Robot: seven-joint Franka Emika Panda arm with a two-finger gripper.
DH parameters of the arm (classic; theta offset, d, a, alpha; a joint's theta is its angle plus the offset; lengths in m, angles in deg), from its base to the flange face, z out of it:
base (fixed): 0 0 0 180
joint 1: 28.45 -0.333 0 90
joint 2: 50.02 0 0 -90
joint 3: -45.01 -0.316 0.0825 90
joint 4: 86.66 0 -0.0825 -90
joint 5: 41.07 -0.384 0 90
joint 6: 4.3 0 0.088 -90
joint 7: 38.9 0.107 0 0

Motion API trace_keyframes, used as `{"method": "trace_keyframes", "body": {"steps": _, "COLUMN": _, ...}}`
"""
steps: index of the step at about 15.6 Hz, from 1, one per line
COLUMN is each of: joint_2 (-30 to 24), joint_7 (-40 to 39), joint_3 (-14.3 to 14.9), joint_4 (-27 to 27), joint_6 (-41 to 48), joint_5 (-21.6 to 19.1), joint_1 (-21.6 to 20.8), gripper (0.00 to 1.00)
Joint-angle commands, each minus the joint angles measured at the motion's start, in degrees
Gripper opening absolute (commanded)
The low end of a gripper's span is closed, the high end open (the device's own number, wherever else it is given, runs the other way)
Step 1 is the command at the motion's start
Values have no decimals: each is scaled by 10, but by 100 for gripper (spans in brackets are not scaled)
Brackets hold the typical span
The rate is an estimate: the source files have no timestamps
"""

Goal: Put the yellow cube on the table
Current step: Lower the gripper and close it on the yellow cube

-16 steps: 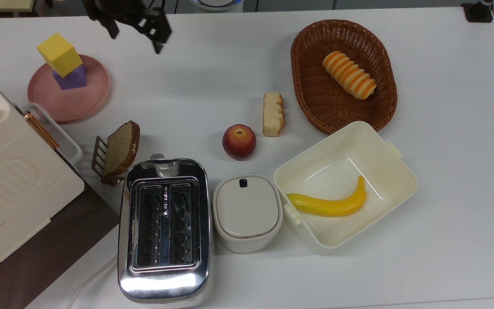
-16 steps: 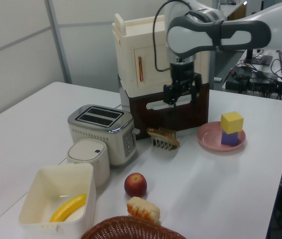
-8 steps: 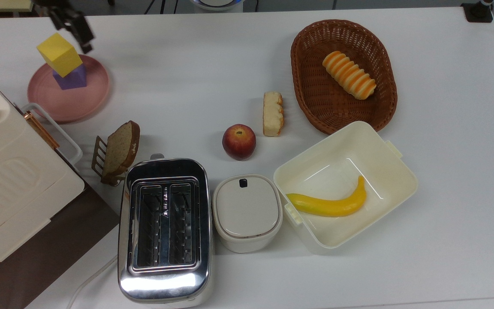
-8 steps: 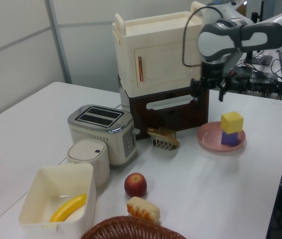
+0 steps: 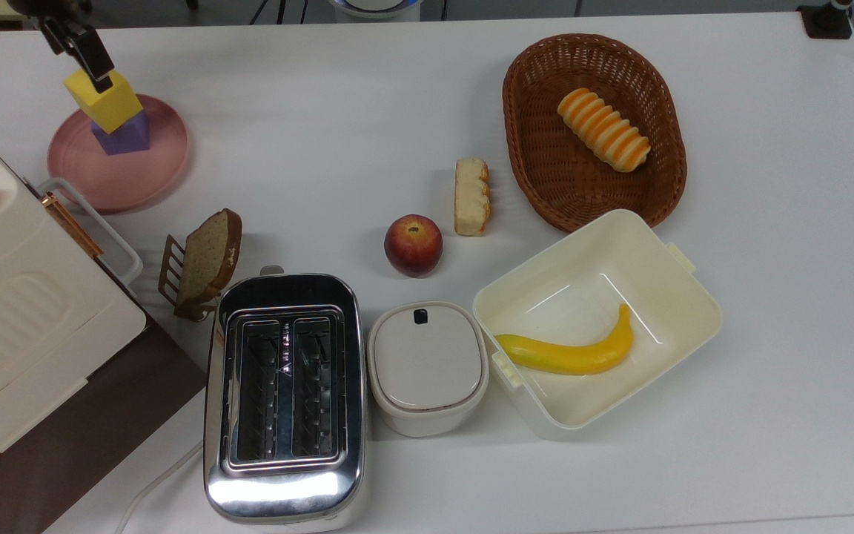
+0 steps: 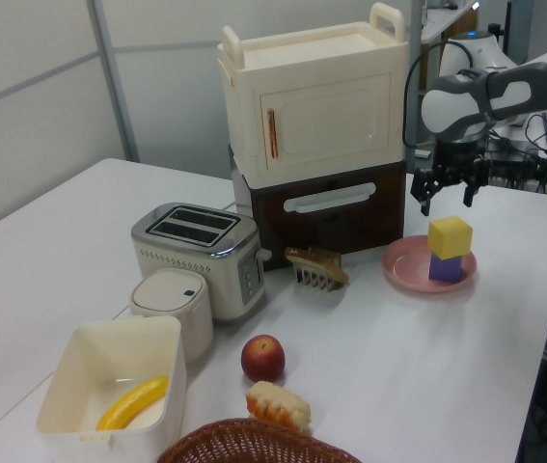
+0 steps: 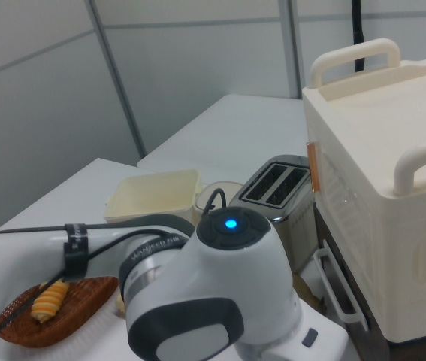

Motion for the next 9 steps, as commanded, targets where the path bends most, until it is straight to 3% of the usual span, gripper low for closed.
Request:
{"method": "trace_keyframes", "body": {"steps": 1, "joint_2": 0, "joint_7": -16, "joint_3": 9, "joint_4": 24, "joint_6": -40, "joint_5": 8, "joint_1": -9, "gripper": 100}}
{"method": "trace_keyframes", "body": {"steps": 9, "joint_2": 8, "joint_7": -19, "joint_3": 9, "joint_4": 56, "joint_6": -85, "joint_5": 8, "joint_1": -10, "gripper": 100}}
